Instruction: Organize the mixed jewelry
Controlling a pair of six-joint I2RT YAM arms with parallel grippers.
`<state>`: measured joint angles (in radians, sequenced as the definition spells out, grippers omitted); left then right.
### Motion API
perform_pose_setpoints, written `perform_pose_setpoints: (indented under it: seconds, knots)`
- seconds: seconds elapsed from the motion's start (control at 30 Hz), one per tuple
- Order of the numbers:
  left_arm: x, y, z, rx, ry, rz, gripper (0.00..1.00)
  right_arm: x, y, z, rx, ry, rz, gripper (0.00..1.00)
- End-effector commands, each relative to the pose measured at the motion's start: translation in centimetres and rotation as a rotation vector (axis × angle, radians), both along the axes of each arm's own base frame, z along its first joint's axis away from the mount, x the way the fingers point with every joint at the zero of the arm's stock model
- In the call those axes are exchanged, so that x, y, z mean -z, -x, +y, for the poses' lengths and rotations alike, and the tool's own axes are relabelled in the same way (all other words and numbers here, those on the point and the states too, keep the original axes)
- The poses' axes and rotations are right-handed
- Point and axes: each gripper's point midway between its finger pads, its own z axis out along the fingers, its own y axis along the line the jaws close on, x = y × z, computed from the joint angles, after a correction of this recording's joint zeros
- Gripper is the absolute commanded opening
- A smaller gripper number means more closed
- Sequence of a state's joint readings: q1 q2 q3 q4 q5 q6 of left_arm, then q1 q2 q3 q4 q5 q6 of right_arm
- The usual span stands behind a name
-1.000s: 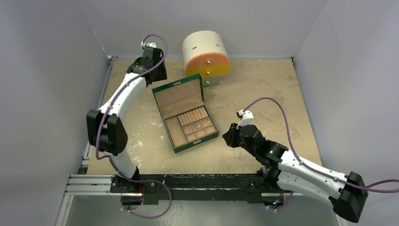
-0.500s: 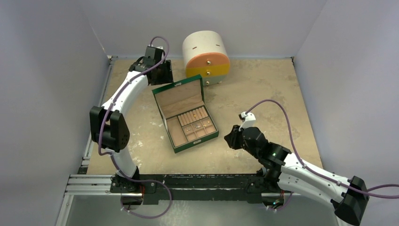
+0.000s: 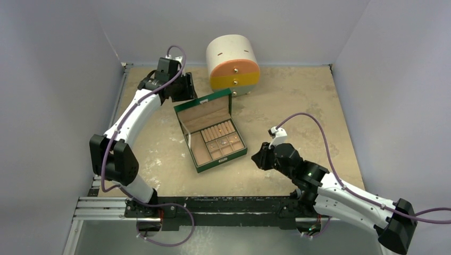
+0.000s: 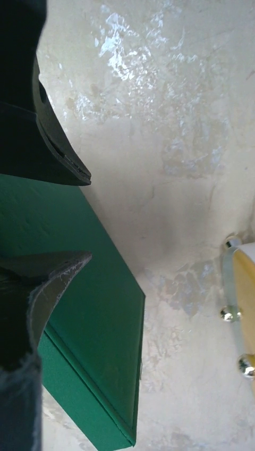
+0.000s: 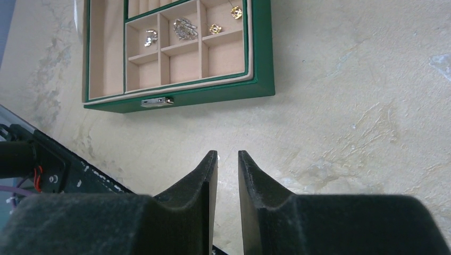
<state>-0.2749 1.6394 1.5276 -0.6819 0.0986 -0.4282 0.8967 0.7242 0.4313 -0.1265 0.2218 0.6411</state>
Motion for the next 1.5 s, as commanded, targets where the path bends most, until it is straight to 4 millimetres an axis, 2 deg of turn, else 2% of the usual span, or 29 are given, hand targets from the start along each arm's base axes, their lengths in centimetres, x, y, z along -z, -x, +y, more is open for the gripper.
perform_pose_setpoints:
  seconds: [0.0,0.23,0.4,0.5,0.8,0.97,1.17,1.3,1.47]
  knots:
    - [-1.5,2.0,-1.6,0.063,0.064,-0.033,0.45,-0.3,0.3,0.4,-0.002,-0.041,0.012,0.23]
    - [-1.2,5.3,-3.9,0.146,0.087,-0.031,0.40,-0.4,0.4,0.2,0.012,-0.052,0.022,0.22]
    - [-2.6,7.9,-6.5,0.213,0.100,-0.069,0.37,-0.9,0.1,-0.3,0.031,-0.032,0.007,0.22]
    - [-3.3,9.0,-6.9,0.229,0.093,-0.090,0.37,-1.6,-0.3,-0.5,0.044,-0.020,-0.014,0.22]
    - [-4.6,11.1,-5.5,0.219,0.099,-0.145,0.34,-5.4,-1.5,-0.4,0.048,-0.003,-0.092,0.21]
    - [-4.8,12.5,-5.1,0.248,0.119,-0.195,0.37,-7.3,-2.0,0.5,0.017,-0.013,-0.130,0.21]
    - [-6.1,13.3,-3.9,0.221,0.131,-0.300,0.44,-9.2,-3.1,2.7,-0.041,-0.017,-0.167,0.16]
    - [-7.7,13.9,-2.0,0.167,0.105,-0.387,0.47,-9.4,-3.3,5.1,-0.126,-0.021,-0.151,0.00]
    - [-9.0,14.6,0.6,0.082,0.068,-0.478,0.52,-9.0,-3.2,8.6,-0.250,-0.039,-0.111,0.00]
